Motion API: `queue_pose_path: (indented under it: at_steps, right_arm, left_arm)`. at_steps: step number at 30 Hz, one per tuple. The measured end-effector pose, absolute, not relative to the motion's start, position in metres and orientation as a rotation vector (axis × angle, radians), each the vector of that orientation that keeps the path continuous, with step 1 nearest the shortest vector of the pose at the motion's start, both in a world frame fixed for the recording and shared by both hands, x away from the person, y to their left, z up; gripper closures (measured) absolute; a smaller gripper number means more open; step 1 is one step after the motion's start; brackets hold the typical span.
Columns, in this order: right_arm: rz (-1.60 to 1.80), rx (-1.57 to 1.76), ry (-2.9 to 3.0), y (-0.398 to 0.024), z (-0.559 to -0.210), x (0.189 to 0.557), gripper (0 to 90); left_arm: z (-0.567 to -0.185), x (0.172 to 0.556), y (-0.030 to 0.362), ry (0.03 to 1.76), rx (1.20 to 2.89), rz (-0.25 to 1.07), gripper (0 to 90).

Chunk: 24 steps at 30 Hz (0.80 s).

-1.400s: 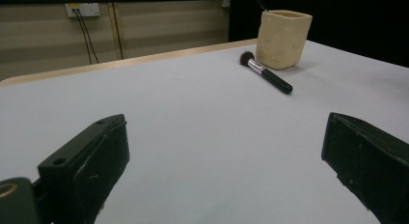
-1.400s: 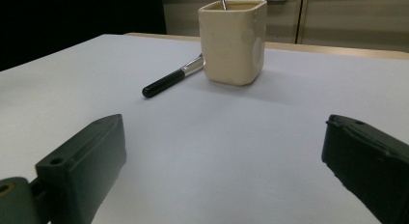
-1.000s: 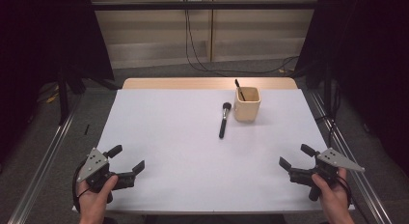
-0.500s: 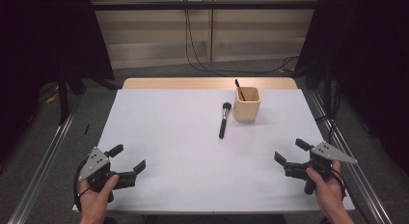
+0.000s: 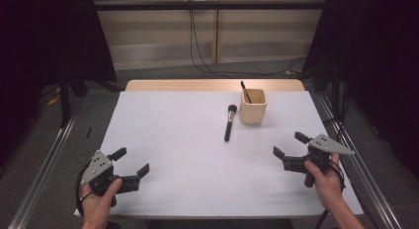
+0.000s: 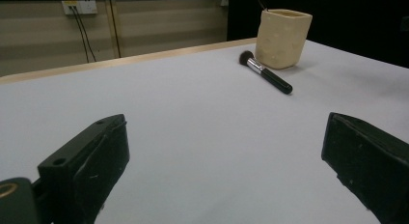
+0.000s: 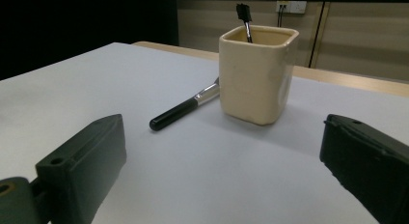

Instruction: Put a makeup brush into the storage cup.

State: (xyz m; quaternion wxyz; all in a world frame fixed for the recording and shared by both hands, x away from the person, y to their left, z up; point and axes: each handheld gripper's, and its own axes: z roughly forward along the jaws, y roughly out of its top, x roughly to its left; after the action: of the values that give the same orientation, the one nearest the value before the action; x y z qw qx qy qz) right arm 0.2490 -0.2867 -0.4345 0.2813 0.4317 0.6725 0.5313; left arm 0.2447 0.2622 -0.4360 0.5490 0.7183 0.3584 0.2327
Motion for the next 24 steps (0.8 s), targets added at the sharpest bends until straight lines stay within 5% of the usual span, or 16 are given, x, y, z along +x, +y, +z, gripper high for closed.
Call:
queue_pose_path:
  at_steps: [24]
  right_arm:
    - [1.423,1.083,1.820,-0.256,-0.424,0.303,1.9]
  left_arm:
    - [-0.436,0.244,0.263,0.849,1.698,0.552,2.5]
